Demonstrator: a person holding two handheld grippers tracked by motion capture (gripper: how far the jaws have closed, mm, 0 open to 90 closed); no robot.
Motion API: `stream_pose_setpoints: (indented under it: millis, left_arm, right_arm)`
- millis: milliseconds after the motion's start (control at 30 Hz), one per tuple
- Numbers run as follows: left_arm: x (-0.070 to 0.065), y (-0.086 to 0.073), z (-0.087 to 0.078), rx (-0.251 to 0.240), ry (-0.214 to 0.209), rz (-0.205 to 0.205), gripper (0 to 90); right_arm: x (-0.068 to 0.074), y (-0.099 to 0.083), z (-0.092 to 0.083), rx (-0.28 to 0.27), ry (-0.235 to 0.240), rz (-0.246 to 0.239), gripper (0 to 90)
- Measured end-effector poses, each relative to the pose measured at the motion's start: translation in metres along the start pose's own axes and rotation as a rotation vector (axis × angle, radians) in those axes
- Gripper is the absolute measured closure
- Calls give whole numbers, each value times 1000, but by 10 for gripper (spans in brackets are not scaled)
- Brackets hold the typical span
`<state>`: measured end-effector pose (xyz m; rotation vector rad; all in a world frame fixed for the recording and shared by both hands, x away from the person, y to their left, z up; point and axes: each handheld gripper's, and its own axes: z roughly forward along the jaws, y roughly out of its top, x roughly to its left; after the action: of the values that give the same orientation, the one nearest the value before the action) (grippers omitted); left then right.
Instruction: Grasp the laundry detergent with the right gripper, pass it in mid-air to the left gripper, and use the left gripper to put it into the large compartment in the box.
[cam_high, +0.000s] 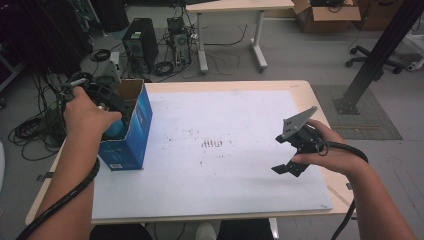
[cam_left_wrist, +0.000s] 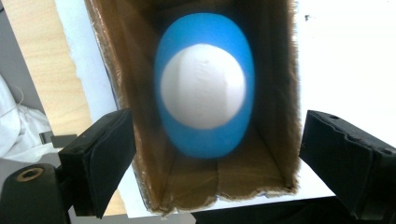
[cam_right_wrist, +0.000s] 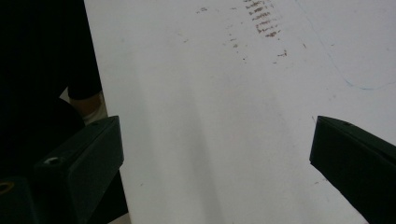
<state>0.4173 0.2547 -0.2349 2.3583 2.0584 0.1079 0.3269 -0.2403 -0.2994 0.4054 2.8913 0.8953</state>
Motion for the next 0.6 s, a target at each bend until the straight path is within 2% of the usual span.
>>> stream_pose_setpoints:
  millis: [267, 400, 600]
  left_arm:
    - [-15, 1, -7, 24, 2, 56, 21]
    - [-28, 2, -11, 26, 0, 114, 2]
    - [-54, 5, -25, 15, 10, 206, 2]
  right_arm:
    - [3, 0, -1, -14, 1, -2, 27]
    - [6, 1, -2, -31, -5, -5, 26]
    - [15, 5, -1, -30, 6, -43, 27]
